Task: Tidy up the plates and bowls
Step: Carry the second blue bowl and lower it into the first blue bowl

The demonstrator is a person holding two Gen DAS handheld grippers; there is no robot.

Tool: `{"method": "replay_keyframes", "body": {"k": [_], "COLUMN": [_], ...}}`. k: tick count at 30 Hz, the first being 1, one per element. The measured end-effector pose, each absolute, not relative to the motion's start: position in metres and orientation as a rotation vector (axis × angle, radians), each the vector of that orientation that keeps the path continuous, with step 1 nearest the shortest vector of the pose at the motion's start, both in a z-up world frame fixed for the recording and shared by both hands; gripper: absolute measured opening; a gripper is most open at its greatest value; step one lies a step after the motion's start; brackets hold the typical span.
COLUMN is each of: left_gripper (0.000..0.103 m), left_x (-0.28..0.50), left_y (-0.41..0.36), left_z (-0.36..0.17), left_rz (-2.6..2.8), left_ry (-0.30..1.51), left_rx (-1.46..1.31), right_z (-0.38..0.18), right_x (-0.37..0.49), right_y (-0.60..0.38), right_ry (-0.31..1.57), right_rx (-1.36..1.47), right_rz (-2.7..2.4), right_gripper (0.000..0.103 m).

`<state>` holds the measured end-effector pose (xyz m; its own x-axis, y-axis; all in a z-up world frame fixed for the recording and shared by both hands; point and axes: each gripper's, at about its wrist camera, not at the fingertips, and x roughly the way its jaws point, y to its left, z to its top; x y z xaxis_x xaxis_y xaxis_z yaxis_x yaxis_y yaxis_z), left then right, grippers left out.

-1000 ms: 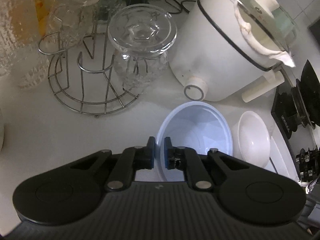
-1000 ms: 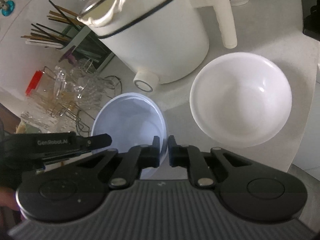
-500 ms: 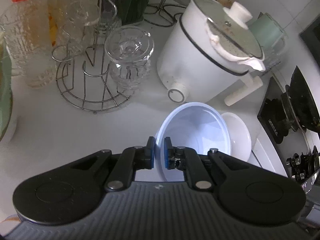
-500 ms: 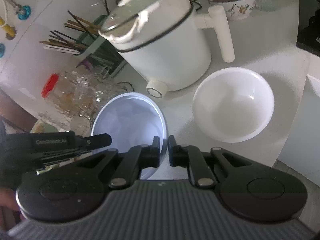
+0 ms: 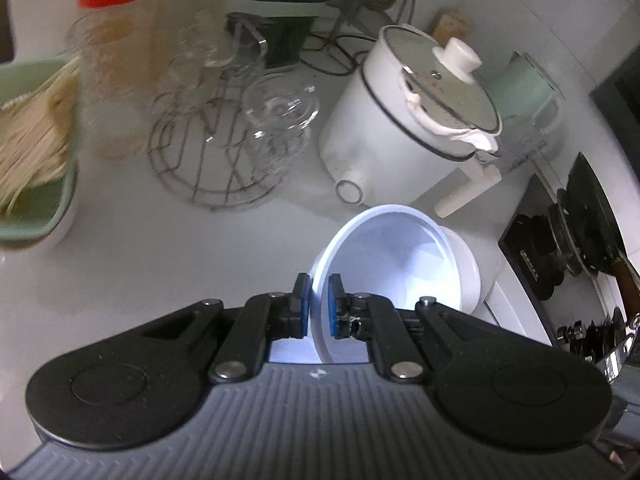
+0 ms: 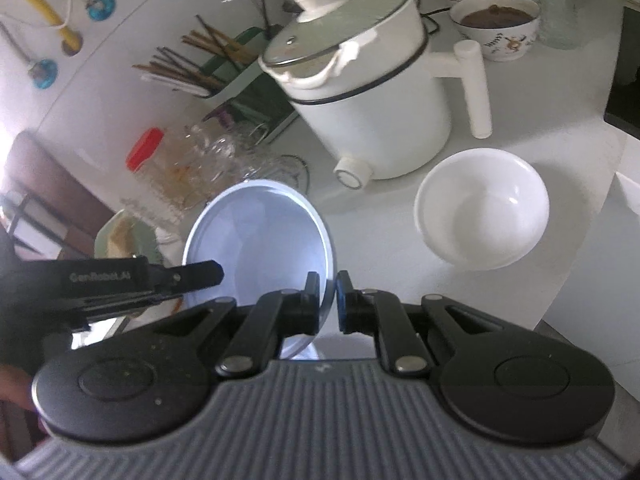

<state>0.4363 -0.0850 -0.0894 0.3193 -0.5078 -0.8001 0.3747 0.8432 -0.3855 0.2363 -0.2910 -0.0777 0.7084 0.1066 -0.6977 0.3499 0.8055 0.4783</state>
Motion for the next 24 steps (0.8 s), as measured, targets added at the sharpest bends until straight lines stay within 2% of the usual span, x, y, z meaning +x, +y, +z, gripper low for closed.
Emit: {"method": "replay_keyframes", "body": {"k": [13, 24], "left_gripper": [0.011, 0.012], "left_x": [0.399, 0.377], "left_y": [-0.027, -0.017], "left_z": [-0.100, -0.124], "left_rz": [-0.434, -0.356], "left_ry": [1.116, 1.180], "left_rx": [-0.262, -0.267], "right_z": [-0.075, -0.092], "right_x": [0.244, 0.246], "right_y": [-0.260, -0.244], "right_ry": [0.835, 0.927], "right_rx": [0.566, 0.513], "right_rz": [-0.025, 0.004], "right_gripper": [0.011, 0.011]}}
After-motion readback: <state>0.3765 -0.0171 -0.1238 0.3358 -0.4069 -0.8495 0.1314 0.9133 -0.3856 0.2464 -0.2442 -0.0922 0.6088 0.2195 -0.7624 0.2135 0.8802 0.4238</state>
